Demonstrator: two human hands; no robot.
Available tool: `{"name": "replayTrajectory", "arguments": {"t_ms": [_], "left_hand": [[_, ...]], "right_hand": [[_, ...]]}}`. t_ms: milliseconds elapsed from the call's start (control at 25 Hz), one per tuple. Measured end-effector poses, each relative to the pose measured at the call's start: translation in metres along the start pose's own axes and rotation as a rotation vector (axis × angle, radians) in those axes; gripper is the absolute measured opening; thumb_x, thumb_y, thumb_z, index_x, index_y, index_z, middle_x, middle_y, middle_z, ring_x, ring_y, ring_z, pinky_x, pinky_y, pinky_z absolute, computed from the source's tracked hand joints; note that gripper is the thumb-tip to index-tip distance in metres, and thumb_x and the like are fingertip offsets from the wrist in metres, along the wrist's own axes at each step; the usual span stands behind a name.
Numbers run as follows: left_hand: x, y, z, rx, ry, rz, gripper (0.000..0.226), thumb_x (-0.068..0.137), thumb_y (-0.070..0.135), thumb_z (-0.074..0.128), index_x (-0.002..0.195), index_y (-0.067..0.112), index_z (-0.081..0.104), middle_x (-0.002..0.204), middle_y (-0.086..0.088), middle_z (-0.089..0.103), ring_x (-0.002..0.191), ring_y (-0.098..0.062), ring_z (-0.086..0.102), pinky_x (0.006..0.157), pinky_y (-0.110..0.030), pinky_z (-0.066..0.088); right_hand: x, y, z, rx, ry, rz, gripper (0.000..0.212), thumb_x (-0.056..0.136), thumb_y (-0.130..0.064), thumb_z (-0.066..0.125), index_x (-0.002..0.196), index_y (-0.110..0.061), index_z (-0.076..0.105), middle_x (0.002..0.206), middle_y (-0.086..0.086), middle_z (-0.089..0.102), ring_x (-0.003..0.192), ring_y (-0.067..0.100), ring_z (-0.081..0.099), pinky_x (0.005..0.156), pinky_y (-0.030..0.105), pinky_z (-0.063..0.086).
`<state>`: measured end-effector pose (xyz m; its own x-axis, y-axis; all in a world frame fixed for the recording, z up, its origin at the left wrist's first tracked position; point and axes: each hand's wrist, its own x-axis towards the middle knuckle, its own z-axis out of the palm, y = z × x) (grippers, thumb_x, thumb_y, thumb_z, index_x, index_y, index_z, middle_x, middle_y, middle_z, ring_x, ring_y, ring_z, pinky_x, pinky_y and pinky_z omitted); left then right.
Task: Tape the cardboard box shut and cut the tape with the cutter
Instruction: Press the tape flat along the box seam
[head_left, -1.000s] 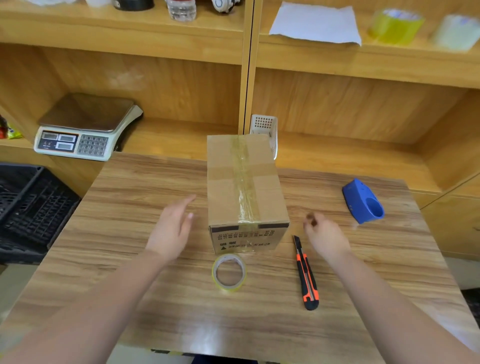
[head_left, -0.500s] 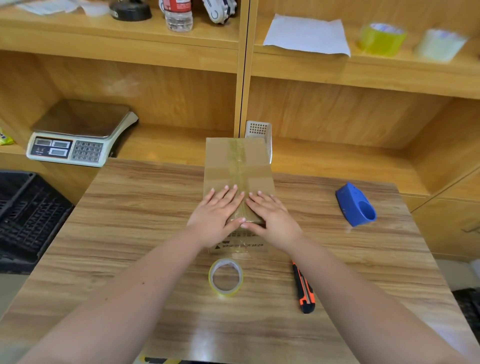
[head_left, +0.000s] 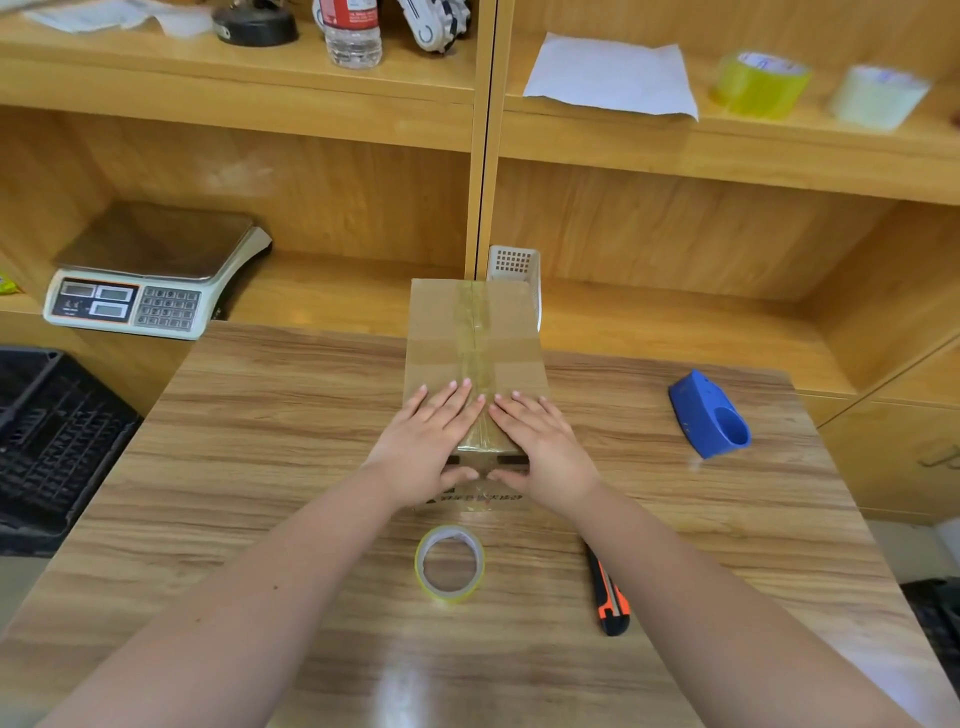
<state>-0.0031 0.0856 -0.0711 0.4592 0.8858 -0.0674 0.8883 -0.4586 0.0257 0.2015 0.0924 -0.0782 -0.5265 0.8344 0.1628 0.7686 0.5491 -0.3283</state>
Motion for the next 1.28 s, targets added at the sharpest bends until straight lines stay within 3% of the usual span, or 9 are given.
{"name": "replayTrajectory", "arguments": {"t_ms": [160,400,560,760,880,960,1040,1160,1280], "left_hand": [[-0.001,0.005,0.005,-0.002,0.042,-0.04,0.09,0.08,0.075,0.001,0.154,0.023,0.004,0.164,-0.004,0.002,0.151,-0.019,0.005,0.122,-0.043,0.001],[0.0,0.004,0.009,0.045,0.079,-0.011,0.076,0.091,0.057,0.029,0.154,0.019,0.009,0.163,-0.007,0.01,0.151,-0.021,0.011,0.122,-0.044,0.005],[-0.001,0.003,0.008,0.04,0.052,-0.002,0.078,0.092,0.047,0.043,0.154,0.021,0.004,0.164,-0.006,0.003,0.152,-0.02,0.005,0.123,-0.044,0.001],[-0.003,0.003,-0.005,-0.053,-0.021,0.008,0.091,0.087,0.038,0.058,0.154,0.023,-0.002,0.164,-0.006,-0.007,0.151,-0.019,-0.002,0.123,-0.042,-0.003],[-0.021,0.011,-0.007,-0.186,0.171,0.063,0.075,0.083,0.031,0.065,0.148,0.019,0.031,0.159,-0.014,0.025,0.146,-0.027,0.026,0.121,-0.045,0.018],[-0.041,0.02,0.003,-0.239,0.378,0.088,0.049,0.08,0.023,0.064,0.128,0.015,0.055,0.135,-0.013,0.054,0.126,-0.031,0.05,0.109,-0.044,0.038],[-0.06,0.029,0.025,-0.301,0.433,0.117,0.03,0.08,0.02,0.063,0.109,0.014,0.064,0.112,-0.009,0.063,0.106,-0.029,0.058,0.093,-0.04,0.047],[-0.078,0.039,0.064,-0.406,0.137,0.115,0.031,0.085,0.029,0.055,0.112,0.017,0.061,0.115,-0.006,0.062,0.107,-0.025,0.056,0.089,-0.039,0.051],[-0.086,0.051,0.089,-0.407,-0.326,-0.011,0.049,0.09,0.044,0.052,0.133,0.023,0.048,0.142,-0.003,0.047,0.127,-0.025,0.049,0.1,-0.038,0.046]], "right_hand": [[0.0,-0.005,0.003,0.041,0.061,0.055,0.07,0.078,-0.044,0.067,0.137,-0.014,0.045,0.147,0.002,0.043,0.14,0.017,0.029,0.119,0.039,0.01],[0.001,-0.004,0.01,-0.08,0.106,0.039,0.065,0.074,-0.039,0.07,0.131,-0.013,0.051,0.14,0.003,0.051,0.135,0.021,0.039,0.116,0.04,0.016],[-0.001,-0.005,0.008,-0.17,0.069,0.011,0.072,0.068,-0.032,0.076,0.131,-0.012,0.048,0.14,0.004,0.051,0.134,0.026,0.04,0.115,0.044,0.021],[-0.002,-0.006,-0.004,-0.084,-0.03,0.028,0.079,0.075,-0.032,0.072,0.142,-0.015,0.033,0.151,0.002,0.034,0.143,0.023,0.021,0.117,0.039,0.007],[-0.019,-0.012,-0.01,-0.112,0.092,0.013,0.069,0.076,-0.037,0.069,0.136,-0.017,0.041,0.142,0.003,0.046,0.133,0.026,0.031,0.109,0.044,0.029],[-0.04,-0.017,-0.004,-0.107,0.221,-0.034,0.051,0.076,-0.035,0.066,0.122,-0.017,0.052,0.12,0.005,0.059,0.11,0.025,0.045,0.089,0.04,0.04],[-0.063,-0.02,0.017,0.028,0.182,-0.014,0.036,0.078,-0.029,0.065,0.111,-0.016,0.058,0.103,0.004,0.063,0.096,0.024,0.051,0.082,0.035,0.042],[-0.089,-0.016,0.062,0.327,-0.045,0.264,0.03,0.079,-0.017,0.066,0.107,-0.017,0.059,0.101,0.004,0.064,0.097,0.02,0.057,0.087,0.04,0.049],[-0.103,-0.018,0.093,0.477,-0.279,0.466,0.056,0.073,-0.014,0.074,0.124,-0.018,0.052,0.123,0.006,0.057,0.111,0.02,0.053,0.101,0.035,0.042]]}}
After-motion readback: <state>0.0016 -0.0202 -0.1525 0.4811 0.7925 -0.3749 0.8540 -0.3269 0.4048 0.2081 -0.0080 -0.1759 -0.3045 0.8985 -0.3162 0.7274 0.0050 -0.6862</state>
